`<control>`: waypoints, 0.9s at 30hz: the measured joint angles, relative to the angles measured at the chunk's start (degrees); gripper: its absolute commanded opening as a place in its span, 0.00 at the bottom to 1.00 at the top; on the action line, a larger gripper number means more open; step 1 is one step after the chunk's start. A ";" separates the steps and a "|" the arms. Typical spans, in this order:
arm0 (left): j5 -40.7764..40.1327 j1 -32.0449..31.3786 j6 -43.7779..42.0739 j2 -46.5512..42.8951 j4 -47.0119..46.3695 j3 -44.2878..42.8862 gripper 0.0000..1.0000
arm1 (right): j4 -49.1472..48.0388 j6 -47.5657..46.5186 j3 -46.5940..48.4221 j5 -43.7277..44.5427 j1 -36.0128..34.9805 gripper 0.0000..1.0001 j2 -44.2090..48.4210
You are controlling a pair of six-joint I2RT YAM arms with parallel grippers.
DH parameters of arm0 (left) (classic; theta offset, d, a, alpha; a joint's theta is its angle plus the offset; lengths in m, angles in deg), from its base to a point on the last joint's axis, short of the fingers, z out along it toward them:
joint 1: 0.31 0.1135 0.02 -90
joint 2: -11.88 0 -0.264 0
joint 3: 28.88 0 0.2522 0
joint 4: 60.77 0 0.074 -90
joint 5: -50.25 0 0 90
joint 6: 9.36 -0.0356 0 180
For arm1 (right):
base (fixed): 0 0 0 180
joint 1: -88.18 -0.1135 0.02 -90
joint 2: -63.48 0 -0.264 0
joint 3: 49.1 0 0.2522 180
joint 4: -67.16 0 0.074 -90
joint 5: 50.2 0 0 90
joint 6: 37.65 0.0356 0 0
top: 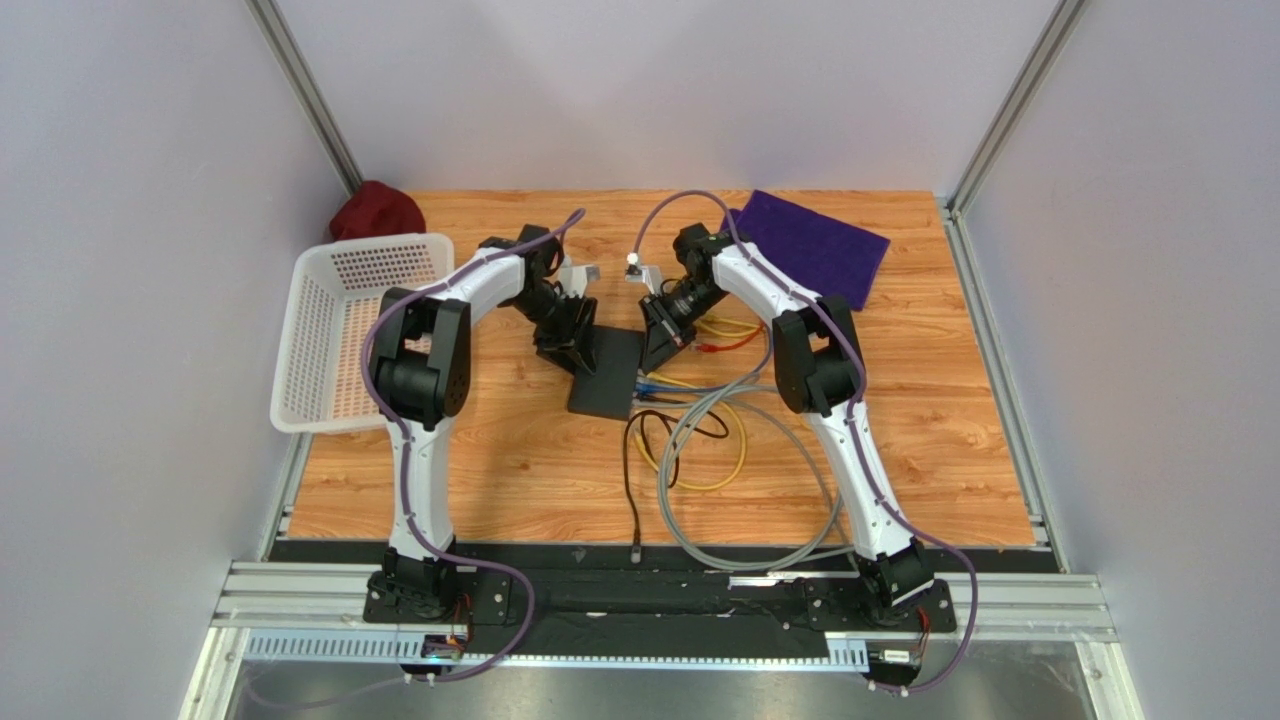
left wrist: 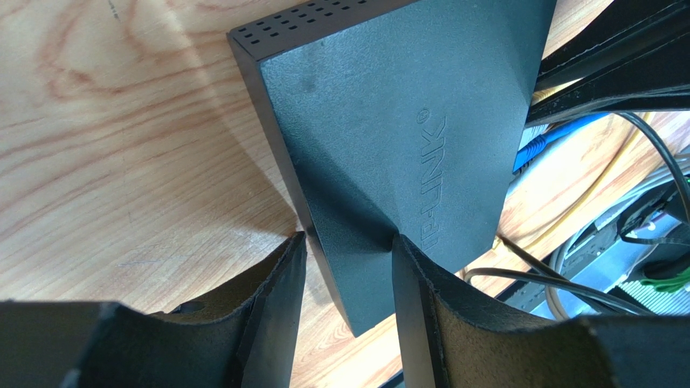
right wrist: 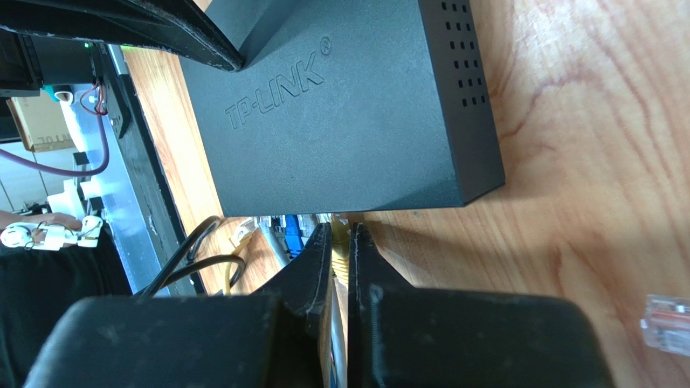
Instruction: Pull the plug from the switch port
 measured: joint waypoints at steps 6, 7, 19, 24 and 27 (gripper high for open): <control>0.04 -0.07 -0.02 0.02 0.04 0.00 0.51 | 0.35 -0.39 -0.48 -0.17 0.02 0.00 0.07; 0.04 -0.11 -0.02 0.02 0.04 0.00 0.51 | 0.42 -0.39 -0.59 -0.26 0.04 0.00 0.09; 0.02 -0.26 -0.11 0.02 0.07 0.00 0.51 | -0.07 2.03 -1.18 0.04 0.50 0.00 0.35; 0.07 -0.26 -0.13 0.02 0.17 0.00 0.51 | 0.44 1.84 -3.67 1.07 0.83 0.00 1.44; 0.07 -0.26 -0.13 0.04 0.20 0.00 0.51 | 2.14 1.86 -3.76 1.53 1.01 0.00 1.44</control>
